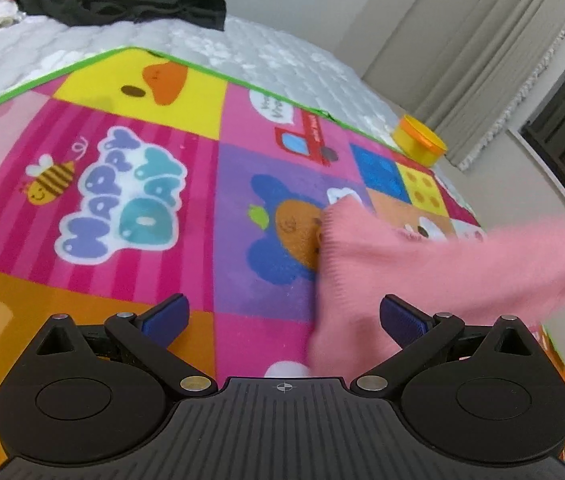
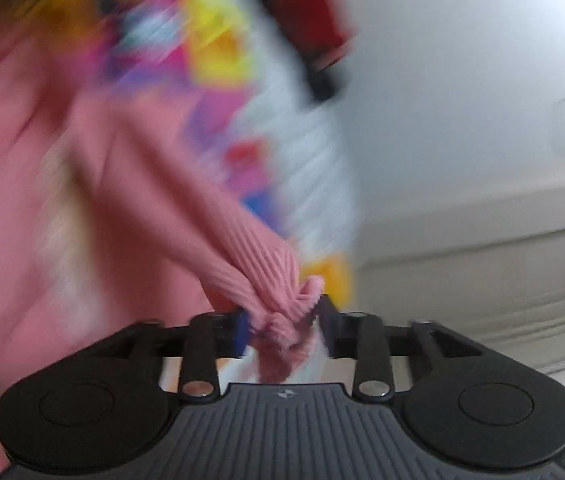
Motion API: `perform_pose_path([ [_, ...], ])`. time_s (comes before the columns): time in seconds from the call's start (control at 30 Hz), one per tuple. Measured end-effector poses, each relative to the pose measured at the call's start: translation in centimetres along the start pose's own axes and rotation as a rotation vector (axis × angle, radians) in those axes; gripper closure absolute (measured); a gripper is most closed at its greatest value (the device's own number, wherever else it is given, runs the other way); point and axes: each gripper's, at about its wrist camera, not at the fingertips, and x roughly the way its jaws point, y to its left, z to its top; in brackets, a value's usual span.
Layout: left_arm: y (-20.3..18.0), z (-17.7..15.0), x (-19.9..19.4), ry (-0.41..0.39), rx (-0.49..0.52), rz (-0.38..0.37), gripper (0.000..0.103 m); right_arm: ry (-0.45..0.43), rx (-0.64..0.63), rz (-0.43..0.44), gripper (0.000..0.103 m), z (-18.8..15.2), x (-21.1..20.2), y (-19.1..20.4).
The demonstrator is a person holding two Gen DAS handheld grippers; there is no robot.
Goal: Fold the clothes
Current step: 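Grasp the other sleeve cuff with the right gripper and fold it over the body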
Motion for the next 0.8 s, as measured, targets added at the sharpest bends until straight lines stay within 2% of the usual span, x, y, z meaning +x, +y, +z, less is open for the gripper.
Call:
perform_pose_path([
  [0.1,-0.3,-0.2,0.0,0.012,0.025,-0.003,0.000,0.114,0.054,0.114,0.060,-3.3,1.0,2.9],
  [0.2,-1.0,-0.6,0.4,0.035,0.051,-0.029,0.000,0.173,0.299,0.214,0.059,-5.1,0.6,1.0],
  [0.23,-1.3,-0.8,0.6,0.047,0.066,-0.041,0.000,0.173,0.406,0.256,0.051,-5.6,0.4,-0.4],
  [0.27,-1.8,-1.0,0.7,0.057,0.090,-0.050,0.000,0.166,0.466,0.279,0.044,-5.9,0.0,-1.5],
  [0.3,-2.3,-1.2,0.9,0.066,0.115,-0.058,0.000,0.157,0.511,0.297,0.034,-6.2,-0.5,-2.5],
  [0.37,-3.3,-1.7,1.0,0.076,0.172,-0.067,0.000,0.140,0.572,0.320,0.031,-6.6,-1.2,-4.0],
  [0.4,-3.6,-1.9,1.1,0.081,0.195,-0.070,0.000,0.141,0.645,0.354,0.031,-7.2,-1.3,-4.7],
  [0.47,-4.2,-2.3,1.3,0.094,0.235,-0.073,0.000,0.146,0.829,0.440,0.031,-8.7,-1.2,-6.4],
  [0.53,-4.5,-2.6,1.6,0.106,0.256,-0.062,0.000,0.143,1.129,0.530,0.031,-11.0,-0.9,-8.0],
  [0.6,-4.6,-2.8,1.8,0.115,0.273,-0.044,0.000,0.138,1.360,0.566,0.031,-12.9,0.2,-8.7],
  [0.67,-4.6,-2.9,2.1,0.123,0.279,-0.018,0.000,0.147,1.470,0.554,0.031,-13.6,1.7,-8.1],
  [0.7,-4.5,-2.9,2.2,0.127,0.281,-0.005,0.000,0.162,1.469,0.552,0.032,-13.4,2.4,-7.4],
  [0.77,-4.2,-3.0,2.5,0.136,0.279,0.019,0.000,0.212,1.389,0.602,0.057,-11.8,4.7,-5.6],
  [0.8,-4.0,-3.0,2.6,0.140,0.278,0.031,0.000,0.238,1.341,0.643,0.083,-10.7,5.7,-5.1],
])
